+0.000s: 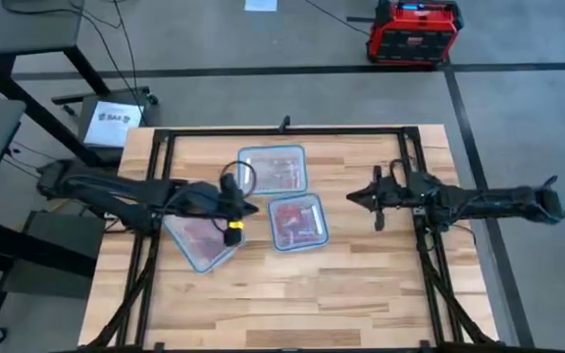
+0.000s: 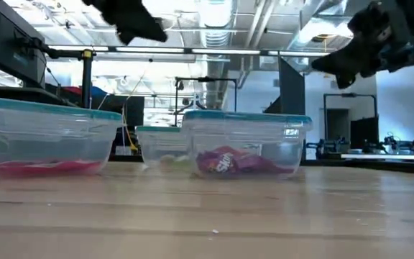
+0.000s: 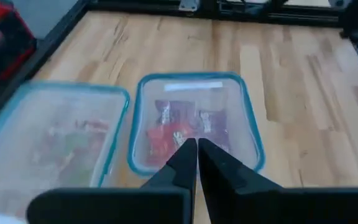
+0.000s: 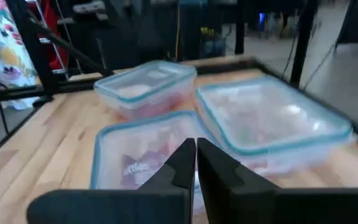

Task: Sort candy
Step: Return to Home Position

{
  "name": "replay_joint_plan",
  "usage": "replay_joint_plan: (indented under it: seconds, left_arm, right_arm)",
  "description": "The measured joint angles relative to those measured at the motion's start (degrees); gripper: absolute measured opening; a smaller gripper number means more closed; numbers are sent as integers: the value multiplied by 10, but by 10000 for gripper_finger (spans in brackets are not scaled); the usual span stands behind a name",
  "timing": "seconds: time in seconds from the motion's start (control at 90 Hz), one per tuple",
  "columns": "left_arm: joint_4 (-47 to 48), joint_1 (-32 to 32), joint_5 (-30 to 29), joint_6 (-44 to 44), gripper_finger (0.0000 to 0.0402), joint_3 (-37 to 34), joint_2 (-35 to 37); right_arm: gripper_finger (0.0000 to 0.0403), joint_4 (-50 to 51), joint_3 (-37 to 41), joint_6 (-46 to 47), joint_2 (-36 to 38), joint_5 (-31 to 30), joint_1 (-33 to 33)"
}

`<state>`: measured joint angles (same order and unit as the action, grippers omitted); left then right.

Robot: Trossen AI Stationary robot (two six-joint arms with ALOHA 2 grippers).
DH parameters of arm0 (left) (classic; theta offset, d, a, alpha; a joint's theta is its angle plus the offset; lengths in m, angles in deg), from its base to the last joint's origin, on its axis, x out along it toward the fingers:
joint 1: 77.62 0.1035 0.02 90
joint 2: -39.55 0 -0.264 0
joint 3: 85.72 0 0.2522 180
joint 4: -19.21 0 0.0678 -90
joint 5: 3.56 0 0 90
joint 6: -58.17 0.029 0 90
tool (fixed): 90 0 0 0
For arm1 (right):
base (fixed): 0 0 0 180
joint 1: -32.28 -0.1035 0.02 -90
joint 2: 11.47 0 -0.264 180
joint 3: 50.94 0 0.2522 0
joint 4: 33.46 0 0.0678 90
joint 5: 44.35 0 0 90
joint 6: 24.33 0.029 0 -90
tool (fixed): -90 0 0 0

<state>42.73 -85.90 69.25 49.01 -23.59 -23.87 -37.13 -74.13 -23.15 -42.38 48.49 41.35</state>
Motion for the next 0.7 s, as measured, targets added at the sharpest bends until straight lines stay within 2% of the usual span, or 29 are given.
replay_joint_plan:
  seconds: [0.267, 0.411, 0.489, 0.7]
  left_arm:
    - [-20, -8, 7, -25, 1, -55, 45]
    - [-15, -9, 7, -53, 1, -72, 51]
    - [-18, -16, 7, -56, 1, -78, 50]
    - [-56, -42, 7, -66, 1, -106, 50]
  right_arm:
    - [6, -60, 75, 12, 20, -4, 36]
    - [6, -41, 89, 39, 35, -72, 42]
    - [6, -42, 89, 21, 42, -75, 41]
    - [6, 67, 89, 23, 70, -75, 35]
